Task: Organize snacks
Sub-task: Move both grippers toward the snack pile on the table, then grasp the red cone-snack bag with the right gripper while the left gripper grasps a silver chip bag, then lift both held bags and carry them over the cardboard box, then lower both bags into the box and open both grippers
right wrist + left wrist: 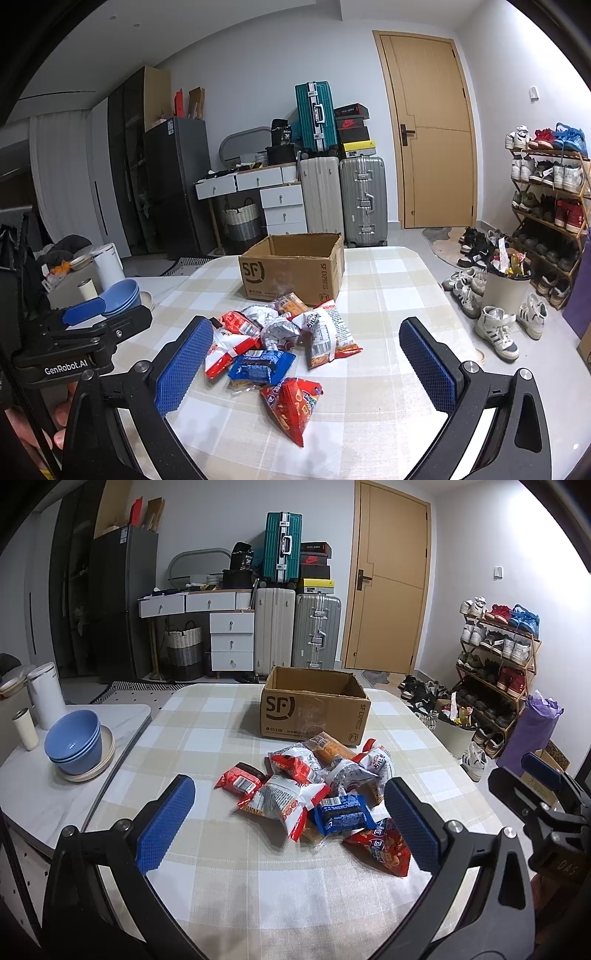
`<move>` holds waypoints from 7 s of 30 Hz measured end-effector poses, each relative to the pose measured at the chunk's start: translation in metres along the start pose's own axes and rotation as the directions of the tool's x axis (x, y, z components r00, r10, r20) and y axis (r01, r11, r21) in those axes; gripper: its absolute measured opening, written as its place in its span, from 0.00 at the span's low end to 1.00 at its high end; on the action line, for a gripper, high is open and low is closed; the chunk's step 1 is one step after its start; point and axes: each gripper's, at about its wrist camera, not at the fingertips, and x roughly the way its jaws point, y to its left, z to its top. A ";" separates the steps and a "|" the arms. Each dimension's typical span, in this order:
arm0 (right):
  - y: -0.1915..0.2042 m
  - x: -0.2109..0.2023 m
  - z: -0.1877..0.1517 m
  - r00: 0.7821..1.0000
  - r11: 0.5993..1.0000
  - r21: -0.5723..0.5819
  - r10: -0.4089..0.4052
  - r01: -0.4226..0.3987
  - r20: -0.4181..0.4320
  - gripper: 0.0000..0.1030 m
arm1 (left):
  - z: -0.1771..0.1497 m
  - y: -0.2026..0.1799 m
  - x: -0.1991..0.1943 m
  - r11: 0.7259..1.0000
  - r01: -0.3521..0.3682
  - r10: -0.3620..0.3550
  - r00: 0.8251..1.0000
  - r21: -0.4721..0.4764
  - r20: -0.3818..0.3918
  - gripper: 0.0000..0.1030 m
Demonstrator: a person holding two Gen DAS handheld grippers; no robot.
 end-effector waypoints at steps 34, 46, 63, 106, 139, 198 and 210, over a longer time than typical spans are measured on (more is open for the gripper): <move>-0.012 0.138 -0.077 0.935 0.992 -0.004 0.118 -0.127 -0.334 1.00 | -0.040 0.043 0.107 0.997 -0.040 0.027 0.980 -0.061 -0.197 0.99; -0.008 0.169 -0.091 0.844 0.982 0.057 0.185 -0.181 -0.503 0.58 | -0.056 0.081 0.158 0.989 -0.069 0.030 0.961 -0.133 -0.274 0.99; -0.028 0.150 -0.078 0.845 0.947 0.193 0.318 -0.259 -0.430 0.41 | -0.052 0.078 0.188 0.967 0.064 -0.151 0.924 -0.247 -0.352 0.99; -0.052 0.128 -0.089 0.864 0.936 0.220 0.342 -0.277 -0.369 0.41 | -0.054 0.073 0.161 0.961 0.202 -0.257 0.906 -0.189 -0.336 0.32; -0.034 0.078 -0.004 0.888 0.897 0.234 0.419 -0.374 -0.187 0.41 | -0.009 0.070 0.044 0.930 0.337 -0.354 0.929 -0.145 -0.113 0.32; -0.067 0.390 0.151 0.818 0.915 0.286 0.388 -0.285 -0.425 0.41 | 0.212 -0.001 0.414 0.954 0.289 -0.251 0.911 0.074 -0.326 0.32; -0.071 0.401 0.139 0.814 0.921 0.297 0.368 -0.253 -0.449 0.41 | 0.194 -0.012 0.446 0.964 0.253 -0.212 0.910 0.075 -0.356 0.33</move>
